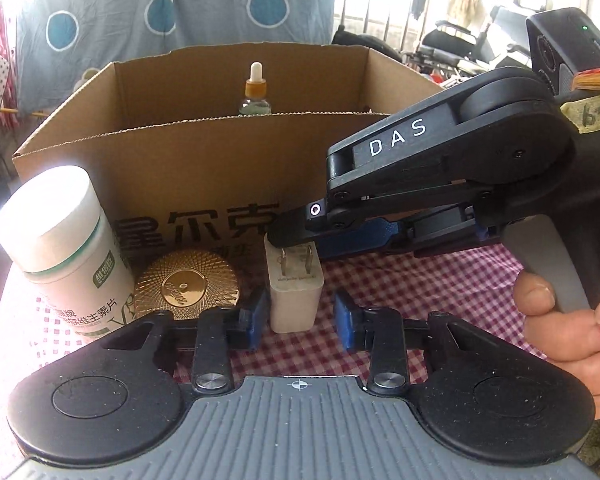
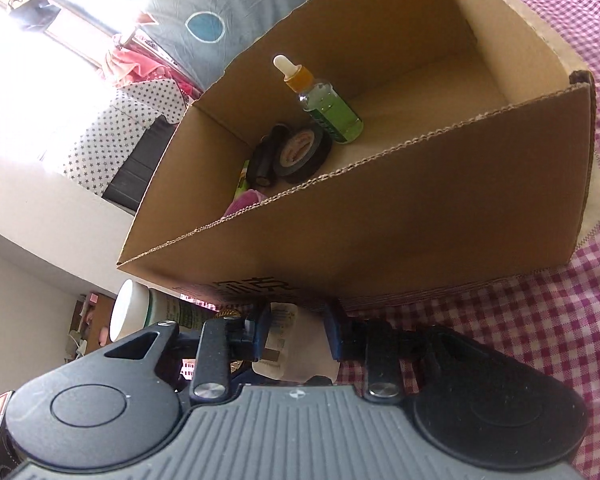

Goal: Organize rigid objects
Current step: 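Reach the right gripper to the white plug charger and grip it, then lift the white plug charger and carry it over the box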

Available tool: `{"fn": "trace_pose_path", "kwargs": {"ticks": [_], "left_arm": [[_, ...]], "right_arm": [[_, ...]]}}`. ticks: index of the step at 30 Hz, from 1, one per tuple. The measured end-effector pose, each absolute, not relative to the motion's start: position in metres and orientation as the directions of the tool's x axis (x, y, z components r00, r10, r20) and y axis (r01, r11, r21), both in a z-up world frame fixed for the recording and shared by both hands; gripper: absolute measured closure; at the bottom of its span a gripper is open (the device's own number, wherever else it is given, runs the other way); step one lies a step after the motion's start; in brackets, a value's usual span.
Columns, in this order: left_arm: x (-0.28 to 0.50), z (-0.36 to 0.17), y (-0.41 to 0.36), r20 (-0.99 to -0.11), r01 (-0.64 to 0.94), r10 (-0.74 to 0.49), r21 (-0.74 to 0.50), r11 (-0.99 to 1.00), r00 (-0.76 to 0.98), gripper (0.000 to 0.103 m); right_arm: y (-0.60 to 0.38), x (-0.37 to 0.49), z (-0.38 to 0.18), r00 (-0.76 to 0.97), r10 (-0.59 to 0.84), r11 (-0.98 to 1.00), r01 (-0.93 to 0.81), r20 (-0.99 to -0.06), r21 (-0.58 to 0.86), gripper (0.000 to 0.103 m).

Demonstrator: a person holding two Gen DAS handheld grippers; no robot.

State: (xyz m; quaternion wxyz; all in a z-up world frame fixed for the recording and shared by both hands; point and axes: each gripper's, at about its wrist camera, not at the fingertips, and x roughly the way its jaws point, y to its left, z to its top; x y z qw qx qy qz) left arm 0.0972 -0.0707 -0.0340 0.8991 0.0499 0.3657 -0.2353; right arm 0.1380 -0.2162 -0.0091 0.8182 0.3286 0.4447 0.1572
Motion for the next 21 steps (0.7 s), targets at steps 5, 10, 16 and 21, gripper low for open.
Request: {"fn": "trace_pose_path", "kwargs": {"ticks": [5,10,16,21], "left_arm": [[0.100,-0.036,-0.074,-0.681,0.455,-0.399,-0.108,0.884,0.614,0.075],[0.093,-0.036,-0.085,-0.681,0.497,-0.443,-0.132,0.858,0.584,0.075],[0.083,-0.034,-0.102,-0.691,0.564,-0.489,-0.141,0.814,0.532,0.074],[0.088,-0.039,-0.116,-0.721,0.565,-0.452,-0.103,0.819,0.524,0.074]], "right_arm": [[-0.220,0.135,-0.009,0.566,0.540,0.736,0.042,-0.623,0.676,0.072],[-0.235,0.121,-0.006,0.582,0.512,0.743,0.068,-0.631,0.666,0.072],[-0.257,0.097,-0.003,0.607,0.469,0.743,0.120,-0.641,0.658,0.072],[-0.266,0.093,-0.007,0.610,0.481,0.714,0.144,-0.630,0.685,0.072]]}}
